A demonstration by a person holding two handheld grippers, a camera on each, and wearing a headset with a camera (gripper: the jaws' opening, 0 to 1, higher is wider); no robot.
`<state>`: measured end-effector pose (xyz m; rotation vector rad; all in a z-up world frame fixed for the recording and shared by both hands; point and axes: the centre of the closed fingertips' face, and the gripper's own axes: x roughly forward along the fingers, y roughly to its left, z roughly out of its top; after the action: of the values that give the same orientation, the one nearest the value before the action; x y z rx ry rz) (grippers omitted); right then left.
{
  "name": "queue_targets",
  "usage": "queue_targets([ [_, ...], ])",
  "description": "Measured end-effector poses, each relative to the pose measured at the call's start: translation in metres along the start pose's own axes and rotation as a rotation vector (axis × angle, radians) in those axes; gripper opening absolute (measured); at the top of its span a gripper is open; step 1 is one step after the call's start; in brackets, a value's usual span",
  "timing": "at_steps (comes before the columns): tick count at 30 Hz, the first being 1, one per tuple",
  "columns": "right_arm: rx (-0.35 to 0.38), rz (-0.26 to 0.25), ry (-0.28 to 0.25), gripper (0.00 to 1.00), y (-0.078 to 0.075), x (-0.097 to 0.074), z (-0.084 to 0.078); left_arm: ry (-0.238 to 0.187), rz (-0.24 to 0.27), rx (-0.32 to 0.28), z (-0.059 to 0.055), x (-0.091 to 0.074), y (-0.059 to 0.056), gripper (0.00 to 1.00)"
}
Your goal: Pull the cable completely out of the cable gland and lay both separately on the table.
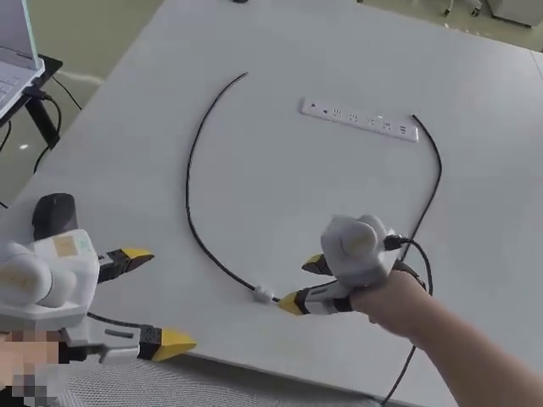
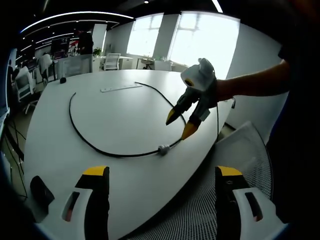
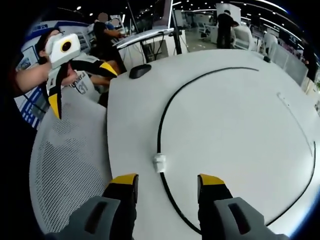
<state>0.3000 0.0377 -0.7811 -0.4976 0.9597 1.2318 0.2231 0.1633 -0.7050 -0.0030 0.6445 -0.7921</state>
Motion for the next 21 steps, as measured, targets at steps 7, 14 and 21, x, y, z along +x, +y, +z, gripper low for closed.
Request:
queue_targets([
  [7,-0.043,0.038,0.049,0.38,0.006,0.025,0.005,-0.003,-0.007,-0.003,0.001,0.002,-0.003,0.87],
  [14,-0.068,0.057,0.097,0.34,0.010,0.039,-0.003,-0.001,-0.013,0.001,0.001,0.001,-0.003,0.87],
  [21,-0.096,0.058,0.123,0.25,0.014,0.047,-0.008,0.002,-0.013,-0.009,-0.004,-0.002,-0.002,0.85],
])
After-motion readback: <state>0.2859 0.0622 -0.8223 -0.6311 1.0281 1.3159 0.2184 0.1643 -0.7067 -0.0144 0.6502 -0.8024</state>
